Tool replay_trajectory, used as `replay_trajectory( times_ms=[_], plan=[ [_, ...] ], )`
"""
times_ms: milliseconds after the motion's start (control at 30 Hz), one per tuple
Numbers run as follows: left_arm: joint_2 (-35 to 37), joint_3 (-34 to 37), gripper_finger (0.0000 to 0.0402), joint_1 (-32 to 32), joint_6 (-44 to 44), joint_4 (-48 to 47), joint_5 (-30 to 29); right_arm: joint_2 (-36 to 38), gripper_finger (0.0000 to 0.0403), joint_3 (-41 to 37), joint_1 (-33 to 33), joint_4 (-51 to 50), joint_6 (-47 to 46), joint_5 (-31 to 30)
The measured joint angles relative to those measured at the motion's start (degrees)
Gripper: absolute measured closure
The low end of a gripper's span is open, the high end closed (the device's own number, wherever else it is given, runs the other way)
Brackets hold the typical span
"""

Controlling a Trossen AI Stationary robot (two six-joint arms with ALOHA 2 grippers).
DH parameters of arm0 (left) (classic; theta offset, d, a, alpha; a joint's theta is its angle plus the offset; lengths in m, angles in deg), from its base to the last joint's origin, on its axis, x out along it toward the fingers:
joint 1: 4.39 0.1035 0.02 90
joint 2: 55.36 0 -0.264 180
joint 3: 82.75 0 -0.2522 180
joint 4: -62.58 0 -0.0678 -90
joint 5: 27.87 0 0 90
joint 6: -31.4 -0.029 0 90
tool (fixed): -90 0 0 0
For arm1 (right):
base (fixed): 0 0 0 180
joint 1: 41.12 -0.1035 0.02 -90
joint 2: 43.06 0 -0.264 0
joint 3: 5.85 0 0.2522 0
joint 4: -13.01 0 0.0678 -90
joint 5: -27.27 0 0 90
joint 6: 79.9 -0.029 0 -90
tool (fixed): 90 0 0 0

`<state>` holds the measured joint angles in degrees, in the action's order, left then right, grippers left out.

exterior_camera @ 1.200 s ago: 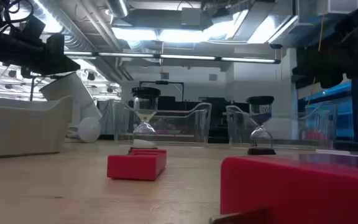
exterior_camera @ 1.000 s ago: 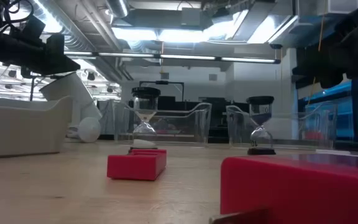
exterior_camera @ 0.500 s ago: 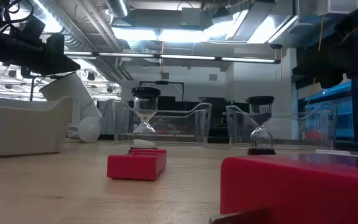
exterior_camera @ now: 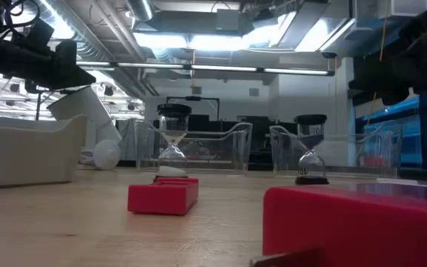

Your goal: Pick & Place Office items

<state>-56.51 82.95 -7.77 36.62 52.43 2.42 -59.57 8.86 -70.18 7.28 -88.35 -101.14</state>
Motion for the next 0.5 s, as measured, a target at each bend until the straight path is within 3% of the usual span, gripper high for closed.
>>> replay_trajectory(
  times_ms=[500],
  plan=[
    [-0.02, 0.00, 0.0329, 0.02, 0.00, -0.01, 0.00, -0.01, 0.0126, 0.00, -0.01, 0.06, -6.38, 3.52]
  ],
)
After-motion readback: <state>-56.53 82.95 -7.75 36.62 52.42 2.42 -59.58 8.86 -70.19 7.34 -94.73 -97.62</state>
